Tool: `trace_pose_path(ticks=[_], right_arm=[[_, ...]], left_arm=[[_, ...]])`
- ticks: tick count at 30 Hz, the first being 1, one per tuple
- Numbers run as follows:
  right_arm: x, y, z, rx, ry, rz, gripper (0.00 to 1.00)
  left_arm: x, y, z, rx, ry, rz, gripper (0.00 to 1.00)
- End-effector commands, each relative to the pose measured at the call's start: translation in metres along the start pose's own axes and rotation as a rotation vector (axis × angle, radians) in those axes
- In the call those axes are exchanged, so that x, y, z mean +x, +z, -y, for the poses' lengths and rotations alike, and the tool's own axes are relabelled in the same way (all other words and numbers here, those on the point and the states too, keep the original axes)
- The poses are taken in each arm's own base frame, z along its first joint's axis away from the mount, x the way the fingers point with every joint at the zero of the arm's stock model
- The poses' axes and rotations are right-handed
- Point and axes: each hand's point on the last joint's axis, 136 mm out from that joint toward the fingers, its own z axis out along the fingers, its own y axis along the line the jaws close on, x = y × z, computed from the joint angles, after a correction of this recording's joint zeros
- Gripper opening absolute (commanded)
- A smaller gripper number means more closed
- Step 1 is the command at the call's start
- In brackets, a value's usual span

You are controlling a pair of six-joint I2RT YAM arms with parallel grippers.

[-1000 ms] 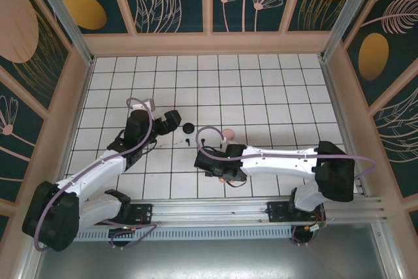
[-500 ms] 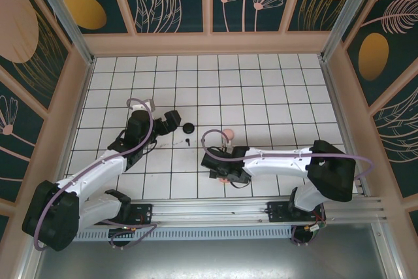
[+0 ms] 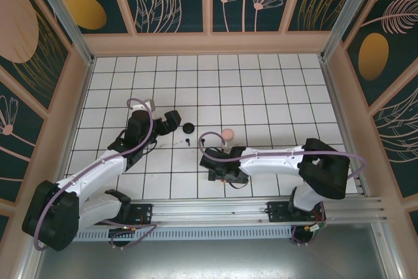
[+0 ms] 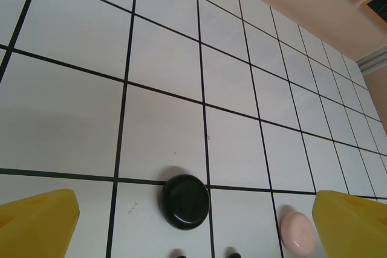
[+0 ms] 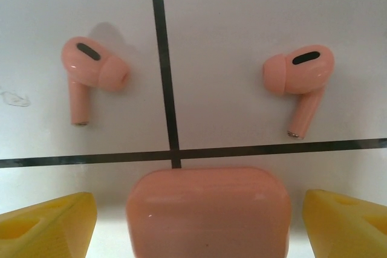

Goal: Insert wireless bluetooth earbuds into charging case

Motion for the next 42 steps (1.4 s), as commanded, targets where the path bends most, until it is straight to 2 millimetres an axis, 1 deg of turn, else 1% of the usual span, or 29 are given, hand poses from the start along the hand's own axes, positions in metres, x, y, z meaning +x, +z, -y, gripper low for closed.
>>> trace_pose_path(ticks=[1,11,18,27,30,33,35,37,41,42], right_arm=[[0.003,0.003,0.006,0.042,-0.034,-0.014,0.89],[-0.001,0.010,0.003,0.084,-0.068,-0.004,0.87],[0.000,0.011,0.002,0.077,-0.061,-0.006,0.81],[0.002,0.008,0.009,0.069,-0.039,-0.002,0.71],[0.004,0.008,0.011,0.065,-0.035,-0.002,0.62],[0.005,0.004,0.009,0.051,-0.038,-0.001,0.55],[0.005,-0.001,0.006,0.036,-0.045,0.002,0.50],[0.003,-0.012,-0.002,0.007,-0.048,0.015,0.48],[-0.014,-0.047,-0.025,-0.097,-0.038,0.073,0.48],[-0.023,-0.060,-0.033,-0.135,-0.031,0.098,0.49]], left_arm=[[-0.006,-0.004,0.007,0.009,0.006,0.018,0.99],[-0.005,-0.005,0.006,0.012,0.006,0.018,0.99],[-0.005,-0.006,0.006,0.012,0.007,0.021,0.99],[-0.002,-0.006,0.004,0.017,-0.007,0.019,0.99],[0.000,-0.007,0.006,0.038,-0.031,0.019,0.98],[0.000,-0.011,0.008,0.062,-0.083,0.025,0.99],[-0.001,-0.017,0.009,0.076,-0.134,0.035,0.99],[-0.002,-0.023,0.011,0.094,-0.169,0.045,0.99],[-0.008,-0.035,0.014,0.120,-0.186,0.083,0.99],[-0.010,-0.037,0.016,0.132,-0.180,0.092,0.99]])
